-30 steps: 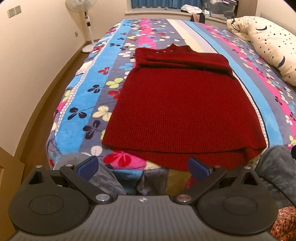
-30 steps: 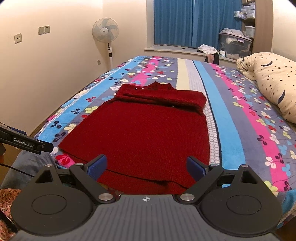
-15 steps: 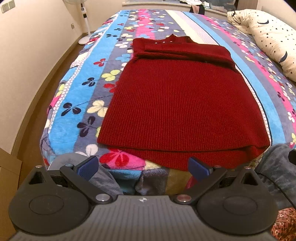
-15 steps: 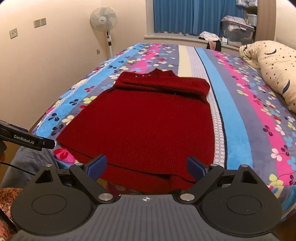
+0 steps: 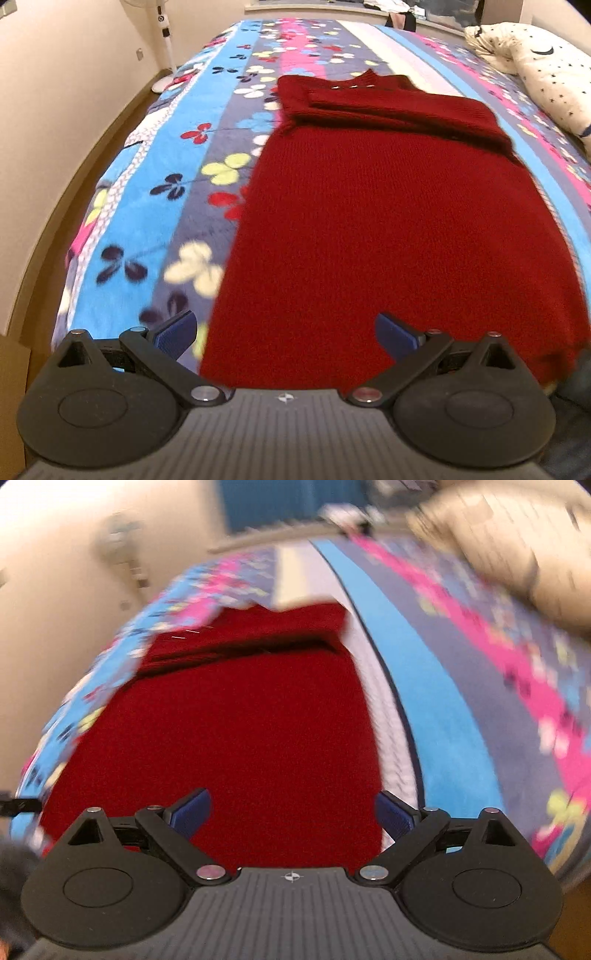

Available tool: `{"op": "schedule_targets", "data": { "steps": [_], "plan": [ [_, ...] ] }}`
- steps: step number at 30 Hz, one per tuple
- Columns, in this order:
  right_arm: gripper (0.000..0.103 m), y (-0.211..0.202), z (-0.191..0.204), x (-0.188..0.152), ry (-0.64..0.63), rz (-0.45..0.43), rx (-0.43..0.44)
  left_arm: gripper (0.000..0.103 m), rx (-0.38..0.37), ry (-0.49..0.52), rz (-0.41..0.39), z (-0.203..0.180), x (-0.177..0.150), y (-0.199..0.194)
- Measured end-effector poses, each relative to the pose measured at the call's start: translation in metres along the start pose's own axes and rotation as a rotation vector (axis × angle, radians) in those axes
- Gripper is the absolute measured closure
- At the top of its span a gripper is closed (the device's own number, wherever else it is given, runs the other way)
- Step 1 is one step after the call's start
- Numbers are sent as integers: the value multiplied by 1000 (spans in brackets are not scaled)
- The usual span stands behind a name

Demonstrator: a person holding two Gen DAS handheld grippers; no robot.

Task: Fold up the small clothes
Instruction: 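Grasp the sweater hem with both tools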

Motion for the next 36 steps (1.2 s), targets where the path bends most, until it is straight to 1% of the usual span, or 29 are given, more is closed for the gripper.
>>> {"op": "schedule_targets", "data": {
  "steps": [3,6,8,9,11,12,14,15,16,17,18,19,20,21,22,23,24,25,29,32,36],
  "plan": [
    [7,42,-27,-10,70,102,21,0,5,-35,68,17,14,42],
    [7,68,-49,-20,188,152,41,0,-10,-84,162,33,19,79],
    [7,79,-56,-27,232,171,64,0,-20,-138,231,43,19,97],
    [7,84,-57,-30,245,182,89,0,-22,-162,250,48,20,104],
    [7,91,-55,-35,259,201,145,0,-30,-197,253,51,23,105],
    [7,94,-51,-37,264,209,175,0,-25,-195,256,50,23,105],
    [6,96,-42,-41,253,213,205,0,-25,-139,265,46,19,104],
    [6,96,-34,-42,226,215,221,0,-36,-100,277,42,15,103],
    [7,94,-28,-42,199,222,240,0,-63,-72,313,37,8,102],
    [9,93,-20,-45,171,234,262,0,-93,-50,365,35,0,102],
    [15,90,-16,-46,159,237,268,1,-99,-30,376,33,-5,99],
    [19,86,-14,-49,164,231,263,2,-113,-28,384,32,-8,96],
    [30,84,-14,-50,186,224,261,16,-125,-44,389,32,-12,92],
    [50,81,-15,-53,213,216,256,31,-109,-53,366,35,-11,88],
    [65,78,-18,-56,252,210,249,42,-106,-69,349,38,-10,83],
    [82,76,-20,-59,297,209,264,77,-115,-97,341,42,-9,78],
    [82,74,-22,-59,325,198,269,83,-171,-155,359,44,-8,73],
    [82,71,-22,-56,331,179,259,83,-183,-202,352,47,-5,67],
    [84,44,-18,-33,311,100,244,84,-202,-195,260,45,6,33],
    [84,18,-15,-14,297,33,242,85,-234,-221,191,41,12,1],
    [85,-17,-24,-8,304,-28,248,87,-269,-231,118,39,11,-30]
  ]
}}
Point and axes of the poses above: each gripper's, at about its wrist camera, not at the fingertips, and y roughly the way its jaws point, z to its left, x to its top, the point moved 8 cm from there along y, roughly the way its jaws point, and after that the axes turned 14 degrees about -y, right-handed, at the moved point
